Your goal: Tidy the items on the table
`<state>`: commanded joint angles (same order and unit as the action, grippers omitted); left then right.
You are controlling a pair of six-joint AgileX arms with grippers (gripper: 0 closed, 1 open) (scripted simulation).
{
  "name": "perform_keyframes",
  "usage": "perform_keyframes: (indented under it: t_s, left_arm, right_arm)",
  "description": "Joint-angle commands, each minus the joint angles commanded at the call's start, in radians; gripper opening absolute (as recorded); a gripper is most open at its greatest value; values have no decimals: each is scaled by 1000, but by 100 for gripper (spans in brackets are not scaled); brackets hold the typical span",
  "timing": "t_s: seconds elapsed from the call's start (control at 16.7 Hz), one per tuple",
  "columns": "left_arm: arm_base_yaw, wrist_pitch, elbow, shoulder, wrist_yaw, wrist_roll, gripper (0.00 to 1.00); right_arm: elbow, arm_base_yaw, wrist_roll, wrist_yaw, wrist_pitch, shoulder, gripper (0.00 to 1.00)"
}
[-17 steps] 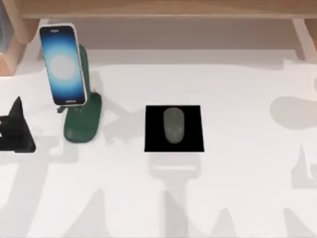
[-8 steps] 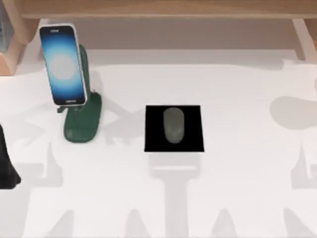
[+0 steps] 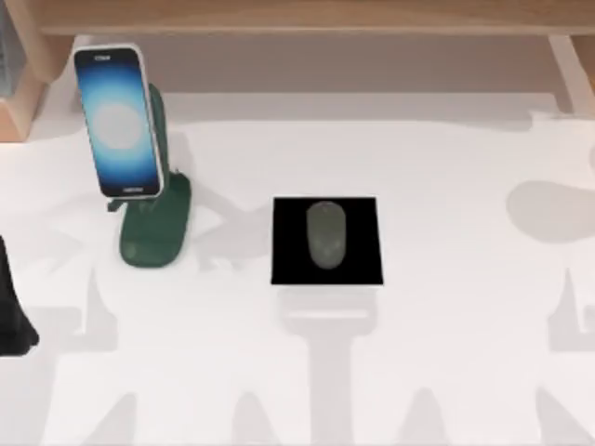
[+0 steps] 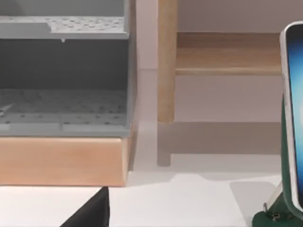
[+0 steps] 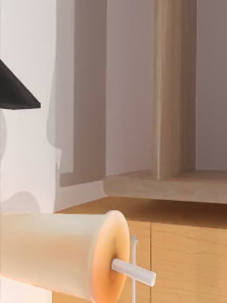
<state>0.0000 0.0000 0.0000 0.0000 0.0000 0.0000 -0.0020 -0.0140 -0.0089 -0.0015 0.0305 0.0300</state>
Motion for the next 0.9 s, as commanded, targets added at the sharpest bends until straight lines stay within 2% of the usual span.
perform_keyframes:
  t_s: [0.18,0.36,0.9]
  left_arm:
    - [0,0,0,0,0,0,100]
    - [0,0,0,0,0,0,100]
    - [0,0,0,0,0,0,100]
  right_arm:
    - [-7,-49,-30,-7,124,124,100]
    - [-11,-114,-68,-20,329,340,100]
    - [80,-254,-110,-106,1122,1286,100]
